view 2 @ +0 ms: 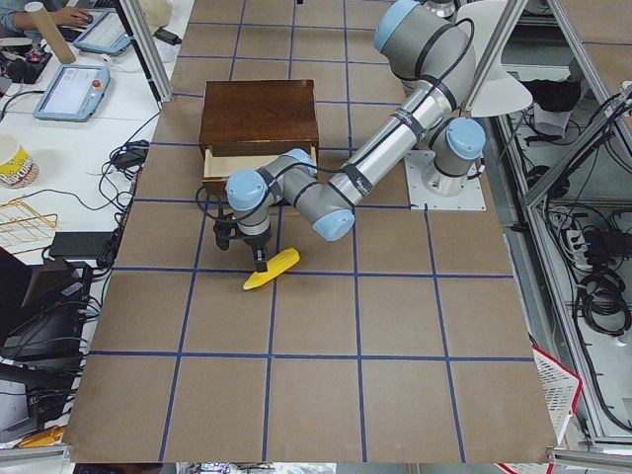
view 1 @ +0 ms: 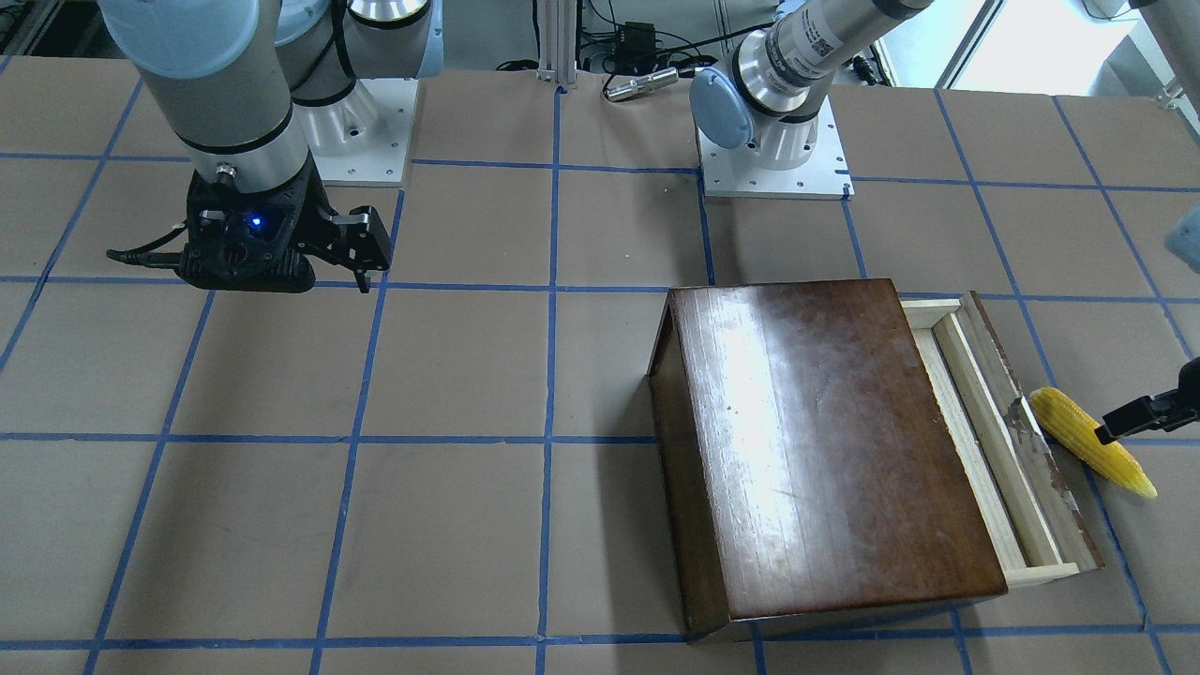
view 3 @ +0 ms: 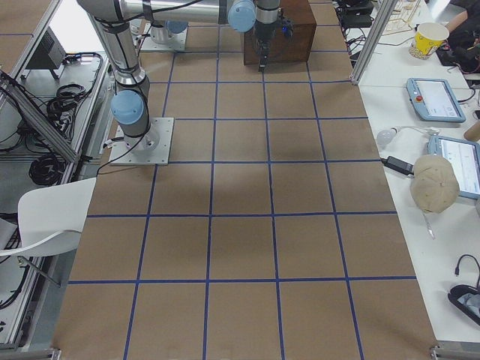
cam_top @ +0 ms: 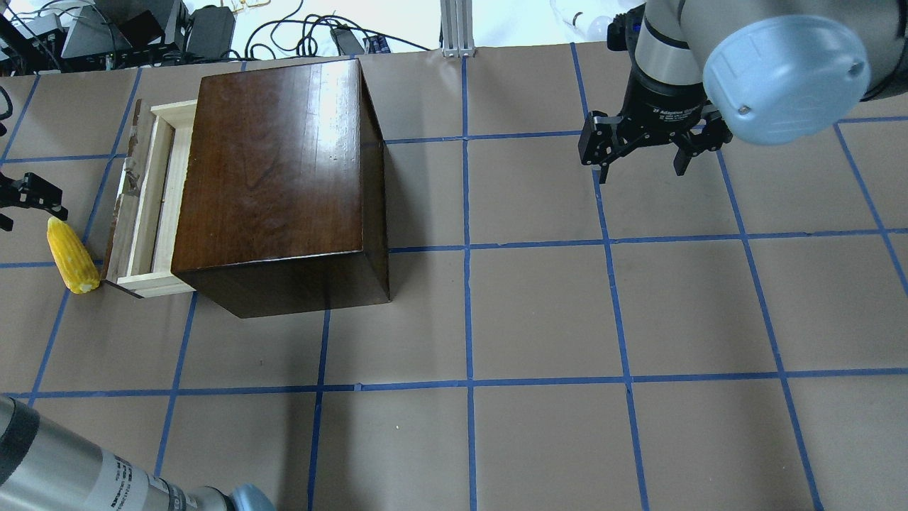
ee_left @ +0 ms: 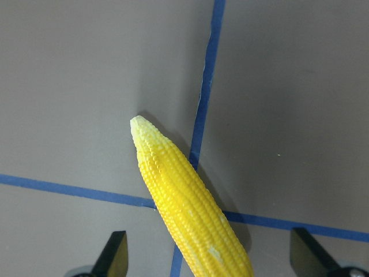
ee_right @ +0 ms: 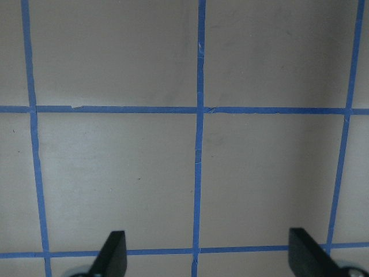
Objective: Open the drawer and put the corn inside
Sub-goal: 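Lower the left gripper and grasp the yellow corn cob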
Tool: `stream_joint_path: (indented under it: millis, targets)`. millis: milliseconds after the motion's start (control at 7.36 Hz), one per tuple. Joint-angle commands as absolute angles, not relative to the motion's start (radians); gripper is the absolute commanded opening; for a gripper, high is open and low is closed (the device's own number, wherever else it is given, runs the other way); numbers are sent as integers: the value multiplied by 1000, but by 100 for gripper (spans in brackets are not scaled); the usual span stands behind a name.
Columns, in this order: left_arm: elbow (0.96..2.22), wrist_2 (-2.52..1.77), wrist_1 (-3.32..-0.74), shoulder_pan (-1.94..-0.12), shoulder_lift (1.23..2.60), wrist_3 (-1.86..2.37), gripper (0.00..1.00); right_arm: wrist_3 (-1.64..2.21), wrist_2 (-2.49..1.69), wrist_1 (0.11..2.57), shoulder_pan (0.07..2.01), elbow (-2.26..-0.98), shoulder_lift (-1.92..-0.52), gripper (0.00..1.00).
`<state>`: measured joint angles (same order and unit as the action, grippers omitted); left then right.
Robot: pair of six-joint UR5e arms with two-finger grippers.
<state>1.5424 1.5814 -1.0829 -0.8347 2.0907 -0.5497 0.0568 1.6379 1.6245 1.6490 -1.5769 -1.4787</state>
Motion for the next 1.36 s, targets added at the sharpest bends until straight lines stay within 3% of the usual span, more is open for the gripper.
stream_joint_path:
  millis: [0,679,815,1087,1223]
  targets:
    - [1574,1583,-1063,-819,2108,-552,100,57,1638,1624,1649,-1577,-1479,100]
    - [1571,1580,-1005,-819,2170,-575,100,57,1637,1626,1649,-1577,-1479,100]
    - [1572,1582,-1003,-819,2181,-577,94,57,1637,1625,1649,-1577,-1479,100]
    - [1571,1577,-1003,-819,2184,-577,67,57,1637,1625,1649,-1577,-1479,100]
    - [1571,1580,-1005,-821,2184,-577,26,57,1637,1624,1649,-1577,-1479,100]
